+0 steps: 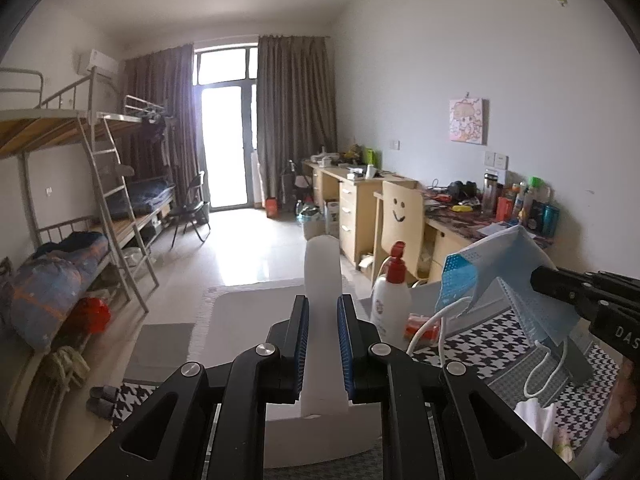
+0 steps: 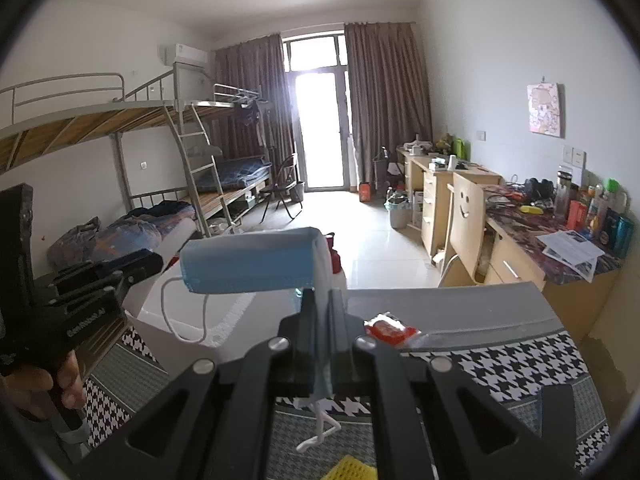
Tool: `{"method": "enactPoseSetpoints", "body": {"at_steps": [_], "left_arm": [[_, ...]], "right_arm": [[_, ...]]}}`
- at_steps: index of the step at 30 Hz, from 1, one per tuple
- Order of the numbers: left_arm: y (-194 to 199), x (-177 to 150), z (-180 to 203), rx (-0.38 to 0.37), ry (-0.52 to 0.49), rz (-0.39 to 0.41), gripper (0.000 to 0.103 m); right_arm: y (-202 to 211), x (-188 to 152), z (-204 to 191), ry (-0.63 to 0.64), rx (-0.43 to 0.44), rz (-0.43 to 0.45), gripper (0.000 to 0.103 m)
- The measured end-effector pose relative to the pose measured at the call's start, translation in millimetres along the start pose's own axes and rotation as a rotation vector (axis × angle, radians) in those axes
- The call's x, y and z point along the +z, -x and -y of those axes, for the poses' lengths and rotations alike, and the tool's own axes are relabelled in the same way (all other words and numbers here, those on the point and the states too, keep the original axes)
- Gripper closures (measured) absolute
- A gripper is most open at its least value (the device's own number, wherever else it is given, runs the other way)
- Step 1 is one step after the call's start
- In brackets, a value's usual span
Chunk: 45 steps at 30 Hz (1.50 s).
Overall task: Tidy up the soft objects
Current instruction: 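Carry the tube in the left tool while the right tool carries the mask toward the foam box, then open the left tool over the white foam box to drop the tube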
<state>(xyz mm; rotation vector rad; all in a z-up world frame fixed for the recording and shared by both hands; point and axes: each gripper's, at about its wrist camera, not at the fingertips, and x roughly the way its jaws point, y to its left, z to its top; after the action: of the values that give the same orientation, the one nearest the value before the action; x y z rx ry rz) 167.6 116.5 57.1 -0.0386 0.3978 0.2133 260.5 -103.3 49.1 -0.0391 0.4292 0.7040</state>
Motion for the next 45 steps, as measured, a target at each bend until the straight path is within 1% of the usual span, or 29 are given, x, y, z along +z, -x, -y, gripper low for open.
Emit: {"method": "enactPoseSetpoints", "body": {"at_steps": [6, 10, 26, 29, 31, 32, 33, 34, 35, 36, 37, 41, 43, 45], "left_arm": [[-12, 2, -11, 0.039, 0.018, -0.026, 0.087], [-19, 1, -18, 0.047, 0.035, -0.043, 0.087], [-60, -9, -42, 0.039, 0.072, -0.156, 0.087], [-64, -9, -43, 0.04, 0.066, -0.165, 0.084], [-67, -8, -46, 0.044, 0.07, -0.175, 0.078], [-68, -8, -46, 0.044, 0.073, -0.18, 0.077], [-67, -8, -48, 0.045, 0.075, -0.182, 0.07], [-65, -8, -49, 0.049, 0.076, -0.18, 0.055], [-62, -7, -51, 0.054, 0.082, -0.17, 0.047], [-59, -7, -53, 0.06, 0.088, -0.159, 0.035], [-55, -7, -55, 0.068, 0.093, -0.145, 0.031], [-44, -5, -64, 0.095, 0.102, -0.125, 0.025], [-42, -5, -66, 0.12, 0.105, -0.114, 0.018], [-35, -6, -71, 0.142, 0.114, -0.098, 0.015]], "right_arm": [[-6, 7, -9, 0.015, 0.029, -0.008, 0.095], [-12, 11, -13, 0.021, 0.041, -0.011, 0.095], [-33, 15, -19, 0.023, 0.029, -0.056, 0.096], [-36, 16, -20, 0.024, 0.025, -0.06, 0.095], [-38, 17, -19, 0.024, 0.024, -0.062, 0.096], [-38, 17, -20, 0.023, 0.023, -0.063, 0.096], [-39, 17, -20, 0.022, 0.021, -0.064, 0.096], [-39, 17, -21, 0.021, 0.02, -0.064, 0.095], [-40, 18, -21, 0.021, 0.017, -0.064, 0.095], [-40, 18, -22, 0.022, 0.015, -0.064, 0.095], [-41, 19, -22, 0.019, 0.015, -0.064, 0.095], [-44, 21, -23, 0.024, 0.019, -0.066, 0.095], [-45, 22, -27, 0.027, 0.024, -0.069, 0.096], [-47, 23, -30, 0.03, 0.026, -0.068, 0.095]]}}
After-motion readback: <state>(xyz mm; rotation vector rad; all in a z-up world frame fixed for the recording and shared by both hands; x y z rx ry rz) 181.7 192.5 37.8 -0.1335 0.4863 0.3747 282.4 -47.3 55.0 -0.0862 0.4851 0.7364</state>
